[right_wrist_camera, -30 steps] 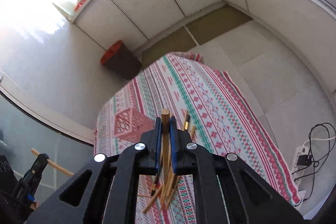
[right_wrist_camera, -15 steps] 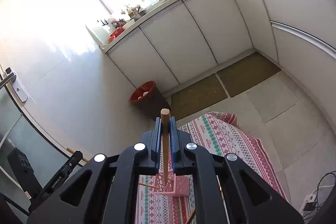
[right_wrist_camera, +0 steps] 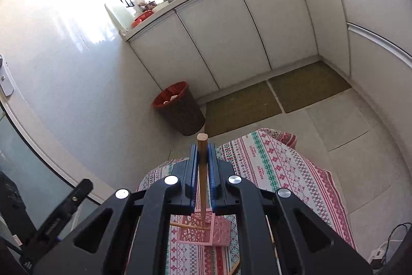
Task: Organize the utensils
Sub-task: 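Open the left gripper over the basket while the right gripper also opens, then lower the left gripper to the pile and close on a chopstick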
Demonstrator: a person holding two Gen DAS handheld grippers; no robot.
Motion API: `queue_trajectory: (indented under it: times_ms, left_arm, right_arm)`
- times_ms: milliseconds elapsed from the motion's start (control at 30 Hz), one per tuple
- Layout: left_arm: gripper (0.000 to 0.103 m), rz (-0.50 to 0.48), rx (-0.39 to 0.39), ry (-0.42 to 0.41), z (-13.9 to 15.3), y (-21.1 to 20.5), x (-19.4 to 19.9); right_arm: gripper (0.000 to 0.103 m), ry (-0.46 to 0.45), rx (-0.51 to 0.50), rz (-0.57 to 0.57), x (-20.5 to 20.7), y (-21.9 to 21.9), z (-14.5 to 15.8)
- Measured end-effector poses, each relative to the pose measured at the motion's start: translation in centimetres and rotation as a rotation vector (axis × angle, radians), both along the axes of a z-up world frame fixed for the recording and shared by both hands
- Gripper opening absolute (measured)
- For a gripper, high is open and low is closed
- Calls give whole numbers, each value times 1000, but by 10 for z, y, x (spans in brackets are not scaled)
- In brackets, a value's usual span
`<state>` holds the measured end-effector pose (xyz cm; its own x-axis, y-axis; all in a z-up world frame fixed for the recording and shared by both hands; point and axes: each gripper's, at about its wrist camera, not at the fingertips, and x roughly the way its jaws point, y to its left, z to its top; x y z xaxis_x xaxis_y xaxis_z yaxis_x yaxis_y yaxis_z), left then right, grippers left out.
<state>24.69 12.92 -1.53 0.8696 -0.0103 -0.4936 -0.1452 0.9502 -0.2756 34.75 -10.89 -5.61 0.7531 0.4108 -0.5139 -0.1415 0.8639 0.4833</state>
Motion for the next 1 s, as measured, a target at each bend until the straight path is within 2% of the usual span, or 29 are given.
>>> queue_trajectory:
  times_ms: [100, 267, 367, 400, 600, 667, 733, 767, 833, 933, 1000]
  left_arm:
    - [52, 0, -9, -14, 5, 1, -5]
    - [53, -8, -2, 8, 2, -3, -1]
    - [54, -13, 7, 23, 0, -6, 1]
    - [54, -15, 11, 27, -1, -6, 1]
    - [56, -42, 22, 45, 0, -12, -3]
    - [58, -58, 33, 47, 1, -18, -6]
    - [66, -81, 48, 61, 0, -26, -9]
    - [71, -94, 56, 72, -1, -31, -9]
    - [75, -131, 79, 103, -7, -43, -10]
    - [78, -196, 114, 168, -22, -66, -8]
    - [79, -228, 135, 214, -35, -81, -7]
  right_arm:
    - [8, 9, -21, -1, 4, 8, -8]
    - [10, 0, -45, 16, 8, 23, -17]
    - [21, -4, -40, 39, 9, 28, -19]
    - [29, -5, -35, 45, 7, 28, -18]
    - [36, -8, -47, 32, -9, 16, -14]
    - [43, -2, -41, 20, -18, 7, -14]
    - [59, -5, -38, -3, -31, -6, -16]
    - [64, -8, -38, -21, -38, -13, -18]
    - [80, -5, -37, -62, -54, -30, -25]
    - [90, 29, -34, -114, -77, -59, -44]
    - [93, 59, -36, -141, -93, -79, -59]
